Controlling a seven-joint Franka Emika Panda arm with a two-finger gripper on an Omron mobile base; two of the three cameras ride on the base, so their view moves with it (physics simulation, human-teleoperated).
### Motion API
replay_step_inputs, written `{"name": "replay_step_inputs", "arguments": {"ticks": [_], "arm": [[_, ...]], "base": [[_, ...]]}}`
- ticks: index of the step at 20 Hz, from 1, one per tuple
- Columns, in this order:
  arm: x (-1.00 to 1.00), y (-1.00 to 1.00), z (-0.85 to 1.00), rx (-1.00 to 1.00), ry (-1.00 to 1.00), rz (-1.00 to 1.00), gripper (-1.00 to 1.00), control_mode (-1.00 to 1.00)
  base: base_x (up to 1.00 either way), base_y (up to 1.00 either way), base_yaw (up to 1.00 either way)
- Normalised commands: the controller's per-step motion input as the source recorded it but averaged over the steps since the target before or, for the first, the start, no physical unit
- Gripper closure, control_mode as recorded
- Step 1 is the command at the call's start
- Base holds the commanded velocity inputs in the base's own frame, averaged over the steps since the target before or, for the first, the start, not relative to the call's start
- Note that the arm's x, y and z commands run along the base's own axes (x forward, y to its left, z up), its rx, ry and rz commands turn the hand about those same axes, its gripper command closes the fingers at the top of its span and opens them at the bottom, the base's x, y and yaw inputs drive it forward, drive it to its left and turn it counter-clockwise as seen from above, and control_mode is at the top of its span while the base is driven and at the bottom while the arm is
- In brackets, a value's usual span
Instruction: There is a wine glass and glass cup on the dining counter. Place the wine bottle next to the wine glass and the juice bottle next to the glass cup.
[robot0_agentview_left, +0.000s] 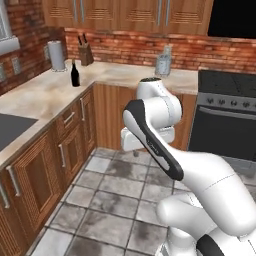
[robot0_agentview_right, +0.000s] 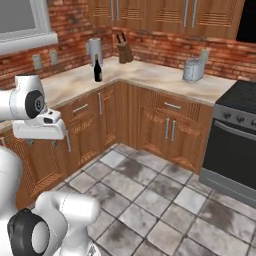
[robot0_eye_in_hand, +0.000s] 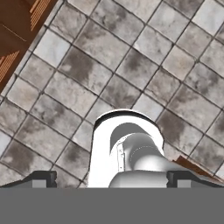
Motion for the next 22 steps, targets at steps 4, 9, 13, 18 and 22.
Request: {"name": "replay_step_inputs", "arguments": {"ticks": [4,9,13,18,22], "arm": [[0.00,0.00,0.00,0.00,0.00,0.00,-1.00,1.00],[0.00,0.00,0.00,0.00,0.00,0.00,-1.00,1.00],[0.00,0.00,0.00,0.00,0.00,0.00,-1.00,1.00],[0.00,0.00,0.00,0.00,0.00,0.00,-1.00,1.00],[0.00,0.00,0.00,0.00,0.00,0.00,-1.00,1.00]], "base": [[0.90,-0.20,0.00],[0.94,-0.22,0.02],[0.94,-0.22,0.02],[0.93,-0.22,0.04],[0.90,-0.19,0.10]]}}
